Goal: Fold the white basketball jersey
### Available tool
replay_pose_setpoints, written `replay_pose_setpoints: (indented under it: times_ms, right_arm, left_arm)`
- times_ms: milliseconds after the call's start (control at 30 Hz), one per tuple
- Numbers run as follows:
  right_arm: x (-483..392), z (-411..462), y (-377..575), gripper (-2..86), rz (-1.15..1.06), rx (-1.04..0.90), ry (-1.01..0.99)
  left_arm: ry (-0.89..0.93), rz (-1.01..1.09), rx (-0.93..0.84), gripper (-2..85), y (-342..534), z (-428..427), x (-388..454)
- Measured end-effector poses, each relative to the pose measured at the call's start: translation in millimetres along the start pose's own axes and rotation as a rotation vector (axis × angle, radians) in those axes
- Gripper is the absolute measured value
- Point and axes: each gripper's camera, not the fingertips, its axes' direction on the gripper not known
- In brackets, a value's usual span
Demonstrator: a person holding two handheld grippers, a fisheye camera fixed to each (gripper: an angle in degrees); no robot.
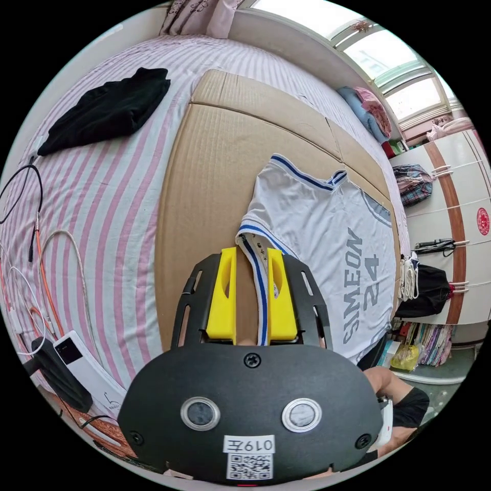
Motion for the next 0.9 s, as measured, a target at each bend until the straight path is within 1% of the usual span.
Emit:
replay_pose_setpoints:
  times_ms: [67, 167, 300, 367, 433, 500, 567, 633, 667, 733, 900]
  right_arm:
    - [-8.1, 7.0, -7.8, 10.5, 0.006, -0.018, 0.005]
    - [-11.2, 10.8, -14.4, 10.6, 0.039, -0.022, -0.022]
    - [-10.0, 9.9, -18.7, 12.0, 0.081, -0.034, 0.061]
    - [-11.7, 12.7, -22.7, 12.2, 0.096, -0.047, 0.089]
    - [-21.2, 25.0, -30.9, 11.6, 0.082, -0.102, 0.053]
    - [-26.7, 31.8, -35.8, 10.7, 0.094, -0.127, 0.025]
    - [-31.4, 35.5, -38.7, 8.5, 0.107, -0.137, 0.026]
    - [-38.5, 35.5, -43.3, 5.2, 0.104, -0.133, 0.031]
    - [-40.1, 35.5, -44.5, 4.6, 0.104, -0.134, 0.045]
    - [-45.9, 35.2, -47.9, 0.5, 0.094, -0.135, 0.103]
    - [-41.1, 22.5, -51.5, -0.8, 0.113, -0.095, 0.06]
  left_arm:
    - [0.028, -0.005, 0.001, 4.9, -3.1, 11.6, -10.1]
    - [0.098, -0.005, -0.015, 4.1, -6.2, 27.6, -18.7]
    - [0.175, 0.004, -0.027, 5.2, -10.7, 39.5, -20.6]
    - [0.139, 0.027, -0.041, 5.9, -15.5, 47.0, -12.6]
    - [0.103, 0.053, -0.057, 5.8, -19.6, 52.0, -3.0]
    - [0.014, 0.09, -0.068, 4.9, -21.9, 57.6, 11.2]
    - [-0.116, 0.141, -0.073, 3.0, -23.0, 65.9, 30.7]
    - [-0.153, 0.162, -0.076, 2.1, -24.1, 71.5, 38.7]
    - [-0.13, 0.159, -0.087, 1.7, -25.7, 75.8, 39.3]
    - [-0.112, 0.154, -0.088, 1.2, -26.6, 79.7, 38.1]
    - [-0.093, 0.129, -0.059, 0.6, -26.6, 75.2, 27.3]
